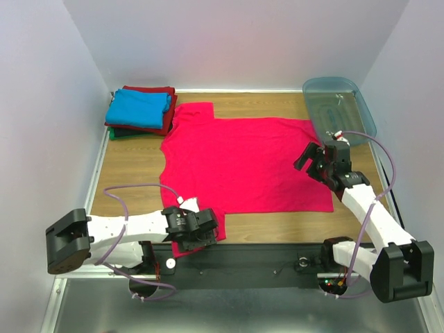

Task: Fold and stack the t-shirts
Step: Fold the tshirt

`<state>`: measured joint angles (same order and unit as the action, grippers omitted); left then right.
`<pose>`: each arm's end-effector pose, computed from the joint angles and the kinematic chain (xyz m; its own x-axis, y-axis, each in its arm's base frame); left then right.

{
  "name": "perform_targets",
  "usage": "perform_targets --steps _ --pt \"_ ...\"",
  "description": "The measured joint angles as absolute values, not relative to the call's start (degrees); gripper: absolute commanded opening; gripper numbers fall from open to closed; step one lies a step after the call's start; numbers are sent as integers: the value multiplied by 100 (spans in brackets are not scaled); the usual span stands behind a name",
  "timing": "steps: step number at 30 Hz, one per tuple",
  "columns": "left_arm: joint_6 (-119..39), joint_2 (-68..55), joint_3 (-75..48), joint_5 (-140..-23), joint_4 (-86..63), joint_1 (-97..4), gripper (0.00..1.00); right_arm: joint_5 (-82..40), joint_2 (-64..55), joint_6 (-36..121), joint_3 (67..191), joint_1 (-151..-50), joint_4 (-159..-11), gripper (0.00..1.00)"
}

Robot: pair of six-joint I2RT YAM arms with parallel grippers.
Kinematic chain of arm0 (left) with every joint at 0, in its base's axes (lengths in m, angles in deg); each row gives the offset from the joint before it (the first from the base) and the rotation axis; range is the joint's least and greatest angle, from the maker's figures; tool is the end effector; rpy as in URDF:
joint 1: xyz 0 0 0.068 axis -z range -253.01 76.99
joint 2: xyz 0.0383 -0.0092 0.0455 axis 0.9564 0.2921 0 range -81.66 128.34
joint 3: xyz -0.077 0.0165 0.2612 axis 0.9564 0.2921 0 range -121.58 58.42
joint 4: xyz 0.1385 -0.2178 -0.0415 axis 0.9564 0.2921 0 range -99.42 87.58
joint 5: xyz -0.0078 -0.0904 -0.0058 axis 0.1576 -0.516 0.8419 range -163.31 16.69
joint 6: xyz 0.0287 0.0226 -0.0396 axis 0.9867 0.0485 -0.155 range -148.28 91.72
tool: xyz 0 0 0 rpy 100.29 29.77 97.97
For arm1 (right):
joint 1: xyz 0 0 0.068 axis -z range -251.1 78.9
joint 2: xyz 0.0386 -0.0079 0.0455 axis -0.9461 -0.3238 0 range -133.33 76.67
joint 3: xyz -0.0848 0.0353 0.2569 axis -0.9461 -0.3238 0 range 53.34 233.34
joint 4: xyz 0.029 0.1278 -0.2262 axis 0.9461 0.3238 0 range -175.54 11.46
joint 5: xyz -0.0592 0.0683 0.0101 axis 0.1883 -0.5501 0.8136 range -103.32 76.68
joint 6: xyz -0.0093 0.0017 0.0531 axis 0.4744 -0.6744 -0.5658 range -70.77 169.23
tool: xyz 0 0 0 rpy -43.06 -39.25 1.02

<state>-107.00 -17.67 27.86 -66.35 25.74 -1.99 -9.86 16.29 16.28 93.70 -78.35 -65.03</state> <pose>0.0632 -0.1704 0.1642 -0.9657 -0.1852 -0.1819 -0.1160 0.9347 -0.3360 0.2220 0.0261 0.2443 -0.5847 0.4731 -0.6591 0.2833 0.8803 0.3805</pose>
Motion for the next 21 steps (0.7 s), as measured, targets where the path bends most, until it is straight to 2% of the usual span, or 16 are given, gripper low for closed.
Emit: perform_targets --steps 3,4,6,7,8,9,11,21 --pt "-10803 -1604 2716 -6563 2659 -195 73 -955 1719 1578 9215 -7835 -6481 100" --pt "-10831 -1514 2668 -6517 2692 -197 63 -944 1778 1558 9147 -7837 -6452 100" --pt "-10844 -1204 2628 -6412 2627 -197 49 -927 1924 1497 9020 -7835 -6396 100" --pt "-10864 -1064 2532 -6416 2638 -197 37 -920 1985 1471 8976 -7837 -6378 100" --pt "-10870 -963 2453 -6418 2618 -197 31 -914 2082 1440 8913 -7835 -6361 100" --pt "-10833 -858 2362 -6420 2555 -197 18 -901 2197 1381 8837 -7835 -6326 100" --pt "-10803 -740 2272 -6460 2544 -199 2 -885 2348 1322 8719 -7835 -6293 100" --pt "-10776 -699 2215 -6434 2705 -201 0 -206 2838 730 8421 -7835 -5506 100"
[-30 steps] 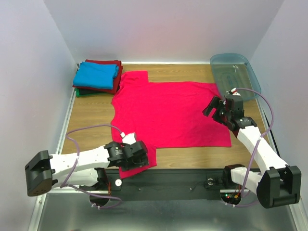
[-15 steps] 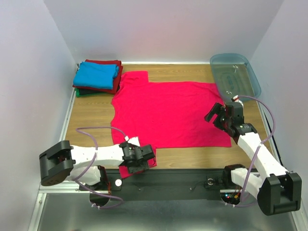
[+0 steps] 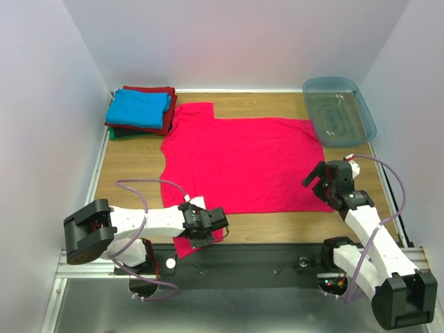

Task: Fold and stack the t-shirts
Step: Fold the tshirt

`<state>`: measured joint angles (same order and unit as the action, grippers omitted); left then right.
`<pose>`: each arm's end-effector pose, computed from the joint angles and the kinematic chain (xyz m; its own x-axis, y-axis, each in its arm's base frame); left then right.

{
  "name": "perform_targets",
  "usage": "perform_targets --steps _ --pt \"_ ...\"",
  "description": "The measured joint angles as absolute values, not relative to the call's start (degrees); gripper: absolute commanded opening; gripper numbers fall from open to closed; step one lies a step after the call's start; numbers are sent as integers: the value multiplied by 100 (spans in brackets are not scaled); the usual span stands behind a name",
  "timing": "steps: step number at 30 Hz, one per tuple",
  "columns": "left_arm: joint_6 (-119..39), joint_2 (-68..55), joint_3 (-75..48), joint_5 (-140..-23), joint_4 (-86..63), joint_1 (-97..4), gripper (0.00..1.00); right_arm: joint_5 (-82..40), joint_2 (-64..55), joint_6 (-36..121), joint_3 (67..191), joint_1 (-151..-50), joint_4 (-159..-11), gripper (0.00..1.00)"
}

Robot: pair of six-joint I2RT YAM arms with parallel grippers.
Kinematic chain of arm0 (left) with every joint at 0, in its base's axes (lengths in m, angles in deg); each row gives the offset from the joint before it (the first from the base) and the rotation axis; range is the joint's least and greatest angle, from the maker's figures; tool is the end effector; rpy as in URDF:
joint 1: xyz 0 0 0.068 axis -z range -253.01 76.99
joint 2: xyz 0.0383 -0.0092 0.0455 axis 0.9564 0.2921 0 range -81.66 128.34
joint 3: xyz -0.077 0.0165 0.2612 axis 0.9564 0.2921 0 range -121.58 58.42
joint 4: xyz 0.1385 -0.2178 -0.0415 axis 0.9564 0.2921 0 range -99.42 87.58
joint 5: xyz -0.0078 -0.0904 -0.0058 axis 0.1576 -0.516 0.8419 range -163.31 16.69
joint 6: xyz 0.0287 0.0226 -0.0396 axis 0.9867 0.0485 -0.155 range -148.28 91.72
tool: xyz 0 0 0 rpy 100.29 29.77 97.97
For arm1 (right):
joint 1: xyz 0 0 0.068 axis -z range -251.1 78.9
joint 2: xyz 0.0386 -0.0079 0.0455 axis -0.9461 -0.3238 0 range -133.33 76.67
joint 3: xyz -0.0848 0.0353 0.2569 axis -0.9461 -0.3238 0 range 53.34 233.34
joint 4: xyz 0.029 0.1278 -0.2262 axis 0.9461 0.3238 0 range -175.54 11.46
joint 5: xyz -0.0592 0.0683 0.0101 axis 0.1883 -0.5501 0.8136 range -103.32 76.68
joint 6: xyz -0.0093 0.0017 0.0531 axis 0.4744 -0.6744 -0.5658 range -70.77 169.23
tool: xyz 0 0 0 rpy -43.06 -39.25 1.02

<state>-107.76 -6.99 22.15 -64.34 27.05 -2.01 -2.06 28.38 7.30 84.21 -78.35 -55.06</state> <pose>0.0730 -0.1949 0.1577 -0.9627 -0.1872 -0.1955 -0.1407 0.9631 -0.2292 0.1686 0.0145 0.2137 -0.5434 0.5916 -0.5955 0.4965 0.7986 0.3402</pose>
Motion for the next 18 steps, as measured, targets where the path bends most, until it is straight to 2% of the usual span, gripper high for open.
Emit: perform_targets --steps 18 --pt "-10296 -694 1636 -5116 3300 -361 0 -22 3358 -660 7728 -7835 -4872 100"
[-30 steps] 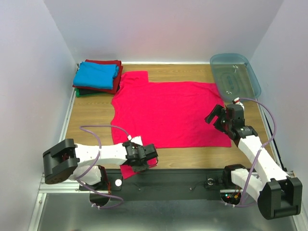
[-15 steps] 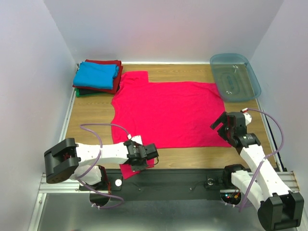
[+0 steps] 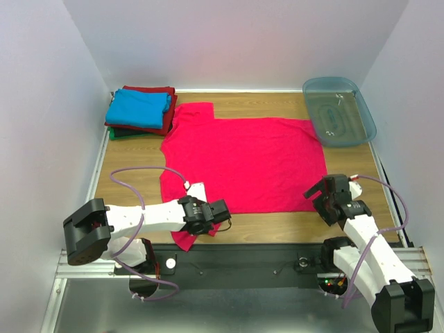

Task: Fold and stack the t-shirts
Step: Fold the tshirt

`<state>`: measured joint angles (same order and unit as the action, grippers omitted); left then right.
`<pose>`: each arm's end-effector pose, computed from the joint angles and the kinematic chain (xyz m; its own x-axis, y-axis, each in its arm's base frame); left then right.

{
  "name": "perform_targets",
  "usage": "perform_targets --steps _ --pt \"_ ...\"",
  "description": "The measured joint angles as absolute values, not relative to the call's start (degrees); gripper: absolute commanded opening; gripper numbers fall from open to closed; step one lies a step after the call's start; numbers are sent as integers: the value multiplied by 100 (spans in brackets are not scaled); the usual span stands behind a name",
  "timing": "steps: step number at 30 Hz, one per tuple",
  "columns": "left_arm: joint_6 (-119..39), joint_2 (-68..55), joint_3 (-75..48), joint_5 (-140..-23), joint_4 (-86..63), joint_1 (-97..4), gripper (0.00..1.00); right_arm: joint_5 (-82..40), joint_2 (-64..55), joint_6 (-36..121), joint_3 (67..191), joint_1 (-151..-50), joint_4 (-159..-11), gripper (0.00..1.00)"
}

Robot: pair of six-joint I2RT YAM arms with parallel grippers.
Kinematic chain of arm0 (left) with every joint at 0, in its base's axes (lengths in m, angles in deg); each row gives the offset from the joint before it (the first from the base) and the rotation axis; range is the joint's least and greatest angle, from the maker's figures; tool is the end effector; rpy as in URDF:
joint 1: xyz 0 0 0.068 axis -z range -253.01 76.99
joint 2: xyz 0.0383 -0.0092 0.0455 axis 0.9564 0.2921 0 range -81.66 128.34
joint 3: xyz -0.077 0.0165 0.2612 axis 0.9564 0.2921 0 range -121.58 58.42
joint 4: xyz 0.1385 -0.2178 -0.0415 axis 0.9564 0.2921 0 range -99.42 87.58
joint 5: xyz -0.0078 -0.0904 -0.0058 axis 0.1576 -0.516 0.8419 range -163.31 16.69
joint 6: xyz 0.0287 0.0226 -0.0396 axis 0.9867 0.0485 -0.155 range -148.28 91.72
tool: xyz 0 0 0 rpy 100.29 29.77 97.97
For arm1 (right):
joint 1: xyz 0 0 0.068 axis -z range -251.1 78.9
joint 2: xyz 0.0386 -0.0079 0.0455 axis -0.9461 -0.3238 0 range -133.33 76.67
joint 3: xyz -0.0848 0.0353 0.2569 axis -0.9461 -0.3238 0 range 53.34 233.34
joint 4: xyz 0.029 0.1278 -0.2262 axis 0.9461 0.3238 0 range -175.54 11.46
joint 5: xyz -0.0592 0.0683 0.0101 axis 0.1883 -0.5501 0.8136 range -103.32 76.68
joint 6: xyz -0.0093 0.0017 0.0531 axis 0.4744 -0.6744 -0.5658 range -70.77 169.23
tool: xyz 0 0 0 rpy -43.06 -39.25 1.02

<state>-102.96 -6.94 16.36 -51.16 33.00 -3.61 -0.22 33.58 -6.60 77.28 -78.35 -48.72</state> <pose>0.0888 -0.1981 0.1832 -0.8931 -0.1628 -0.4193 -0.1077 0.9825 -0.1521 0.1390 0.0096 0.1801 -0.4592 0.7540 -0.4697 0.6820 0.6380 0.3575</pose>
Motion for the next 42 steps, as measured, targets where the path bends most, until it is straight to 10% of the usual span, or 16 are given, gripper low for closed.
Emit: perform_targets --steps 6,19,42 --pt "-9998 -694 1627 -4884 3254 -588 0 -4 3109 -837 7481 -7835 -5222 89" --pt "-9026 -723 1553 -4576 2791 -1226 0 138 2678 -656 7457 -7835 -5952 0" --pt "-7015 814 -161 -3863 1818 -2817 0 474 969 140 8985 -7835 -6284 0"
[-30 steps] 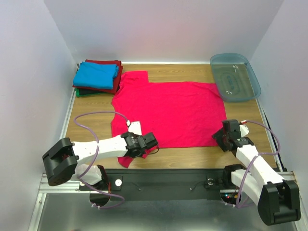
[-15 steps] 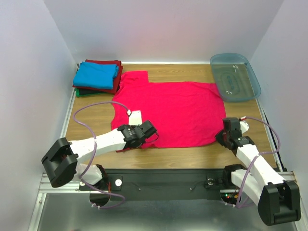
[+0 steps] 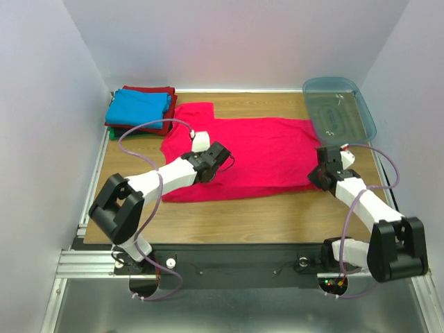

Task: Fold and stack the t-shirts
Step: Fold the tshirt

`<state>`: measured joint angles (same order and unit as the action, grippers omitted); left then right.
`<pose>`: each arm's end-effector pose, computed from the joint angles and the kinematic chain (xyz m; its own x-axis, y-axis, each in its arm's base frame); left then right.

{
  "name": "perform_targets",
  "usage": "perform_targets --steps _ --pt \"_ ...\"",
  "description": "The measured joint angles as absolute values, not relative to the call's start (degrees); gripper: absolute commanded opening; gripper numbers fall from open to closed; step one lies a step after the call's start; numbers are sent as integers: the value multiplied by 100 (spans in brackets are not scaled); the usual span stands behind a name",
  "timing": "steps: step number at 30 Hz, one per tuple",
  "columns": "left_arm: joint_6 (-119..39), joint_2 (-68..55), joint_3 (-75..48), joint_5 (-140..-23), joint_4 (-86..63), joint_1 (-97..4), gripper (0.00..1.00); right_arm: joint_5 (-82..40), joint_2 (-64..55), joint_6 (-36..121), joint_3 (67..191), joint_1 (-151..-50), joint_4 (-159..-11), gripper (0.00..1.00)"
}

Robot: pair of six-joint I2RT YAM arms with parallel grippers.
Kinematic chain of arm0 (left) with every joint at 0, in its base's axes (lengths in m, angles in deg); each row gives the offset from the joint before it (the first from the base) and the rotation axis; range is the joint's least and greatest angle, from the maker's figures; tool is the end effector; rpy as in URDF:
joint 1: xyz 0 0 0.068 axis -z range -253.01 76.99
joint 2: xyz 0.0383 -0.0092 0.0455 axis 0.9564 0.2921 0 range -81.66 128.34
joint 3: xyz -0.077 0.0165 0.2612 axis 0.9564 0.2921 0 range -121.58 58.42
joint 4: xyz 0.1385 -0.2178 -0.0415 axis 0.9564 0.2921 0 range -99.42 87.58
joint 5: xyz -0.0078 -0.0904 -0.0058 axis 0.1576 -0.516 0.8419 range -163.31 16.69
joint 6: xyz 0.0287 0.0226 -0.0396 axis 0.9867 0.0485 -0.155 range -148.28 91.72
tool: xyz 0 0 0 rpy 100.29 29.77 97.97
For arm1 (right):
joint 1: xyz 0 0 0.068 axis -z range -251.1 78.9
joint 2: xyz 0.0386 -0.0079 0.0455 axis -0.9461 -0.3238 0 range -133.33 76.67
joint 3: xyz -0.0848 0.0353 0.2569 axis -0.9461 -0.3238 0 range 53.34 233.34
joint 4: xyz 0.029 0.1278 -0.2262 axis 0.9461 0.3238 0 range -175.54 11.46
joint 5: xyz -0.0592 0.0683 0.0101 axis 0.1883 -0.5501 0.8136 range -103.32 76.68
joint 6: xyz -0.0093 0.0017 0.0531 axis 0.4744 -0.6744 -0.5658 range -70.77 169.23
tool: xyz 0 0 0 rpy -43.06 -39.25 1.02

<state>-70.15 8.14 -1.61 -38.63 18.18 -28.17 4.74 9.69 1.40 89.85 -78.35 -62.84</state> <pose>0.2392 -0.2093 0.2210 -0.6866 -0.0913 -0.7213 -0.1286 0.9917 -0.0031 0.2226 0.0172 0.1976 -0.4852 0.6487 -0.5863 0.6319 0.7236 0.2777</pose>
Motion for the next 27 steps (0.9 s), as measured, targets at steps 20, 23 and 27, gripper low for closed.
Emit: perform_targets --steps 20,23,27 --pt "-5889 3185 -2617 -3872 1582 -4168 69 1163 -1669 518 11055 -7833 -6512 36" --pt "-5837 3207 -2812 -3876 1597 -4240 75 1270 -1669 577 11129 -7831 -6501 54" --pt "-5824 3205 -3041 -3874 1639 -4330 77 1265 -1562 721 11206 -7831 -6505 73"
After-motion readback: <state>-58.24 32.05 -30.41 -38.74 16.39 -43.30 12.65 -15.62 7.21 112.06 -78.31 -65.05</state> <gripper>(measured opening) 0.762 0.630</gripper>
